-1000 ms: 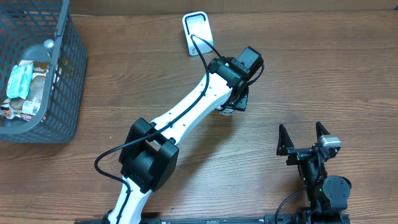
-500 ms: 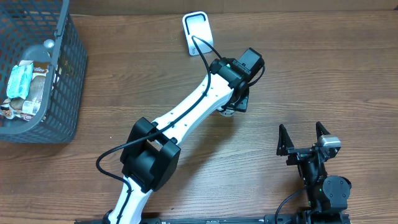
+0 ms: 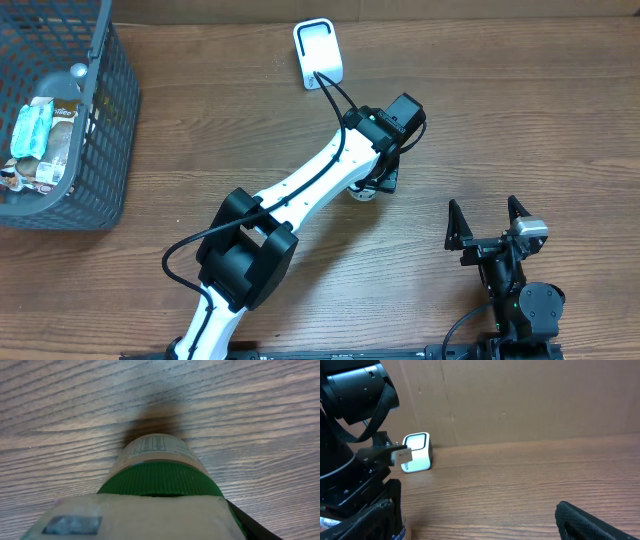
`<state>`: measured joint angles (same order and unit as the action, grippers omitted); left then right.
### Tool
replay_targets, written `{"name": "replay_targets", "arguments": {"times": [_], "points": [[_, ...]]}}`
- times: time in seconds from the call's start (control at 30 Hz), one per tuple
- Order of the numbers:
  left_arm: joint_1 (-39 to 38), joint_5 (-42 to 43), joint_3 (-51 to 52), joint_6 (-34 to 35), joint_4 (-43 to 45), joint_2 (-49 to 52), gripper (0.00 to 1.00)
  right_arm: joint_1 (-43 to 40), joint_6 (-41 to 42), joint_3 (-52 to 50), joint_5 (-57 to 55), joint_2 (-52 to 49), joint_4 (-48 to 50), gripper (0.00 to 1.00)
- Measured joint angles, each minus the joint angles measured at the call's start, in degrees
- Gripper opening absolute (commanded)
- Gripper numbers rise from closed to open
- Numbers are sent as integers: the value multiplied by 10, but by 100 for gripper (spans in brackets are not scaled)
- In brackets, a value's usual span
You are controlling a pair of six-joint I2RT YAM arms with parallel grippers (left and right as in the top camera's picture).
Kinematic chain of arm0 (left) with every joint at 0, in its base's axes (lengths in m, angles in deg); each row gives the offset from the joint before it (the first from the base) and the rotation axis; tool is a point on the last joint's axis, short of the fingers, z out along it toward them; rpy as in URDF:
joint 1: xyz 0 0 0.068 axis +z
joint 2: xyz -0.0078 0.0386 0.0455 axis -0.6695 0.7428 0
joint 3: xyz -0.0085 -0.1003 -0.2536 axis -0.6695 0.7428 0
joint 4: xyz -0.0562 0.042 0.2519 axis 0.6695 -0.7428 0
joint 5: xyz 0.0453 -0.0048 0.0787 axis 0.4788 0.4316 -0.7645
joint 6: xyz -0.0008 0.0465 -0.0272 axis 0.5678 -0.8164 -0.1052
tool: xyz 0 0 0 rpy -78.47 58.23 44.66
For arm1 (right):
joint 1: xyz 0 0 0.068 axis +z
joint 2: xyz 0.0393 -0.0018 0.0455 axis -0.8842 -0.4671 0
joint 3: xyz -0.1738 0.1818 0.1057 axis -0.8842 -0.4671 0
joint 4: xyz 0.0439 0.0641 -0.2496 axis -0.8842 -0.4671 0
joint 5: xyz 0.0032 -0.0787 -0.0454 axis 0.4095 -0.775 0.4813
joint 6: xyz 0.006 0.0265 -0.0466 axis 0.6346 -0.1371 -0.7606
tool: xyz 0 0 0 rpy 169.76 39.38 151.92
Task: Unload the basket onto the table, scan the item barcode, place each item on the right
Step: 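Hold the jar in front of the scanner, rotating it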
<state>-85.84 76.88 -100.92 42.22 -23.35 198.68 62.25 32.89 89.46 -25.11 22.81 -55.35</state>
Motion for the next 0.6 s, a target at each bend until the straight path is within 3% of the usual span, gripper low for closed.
{"name": "replay_targets", "arguments": {"times": [0.2, 0.33, 0.6], "points": [[0, 0, 2, 5, 0, 0, 23, 0, 0, 0, 0, 0, 0, 100], [0, 0, 11, 5, 2, 0, 29, 0, 0, 0, 0, 0, 0, 100], [-1, 0, 26, 5, 6, 0, 58, 0, 0, 0, 0, 0, 0, 100]]}}
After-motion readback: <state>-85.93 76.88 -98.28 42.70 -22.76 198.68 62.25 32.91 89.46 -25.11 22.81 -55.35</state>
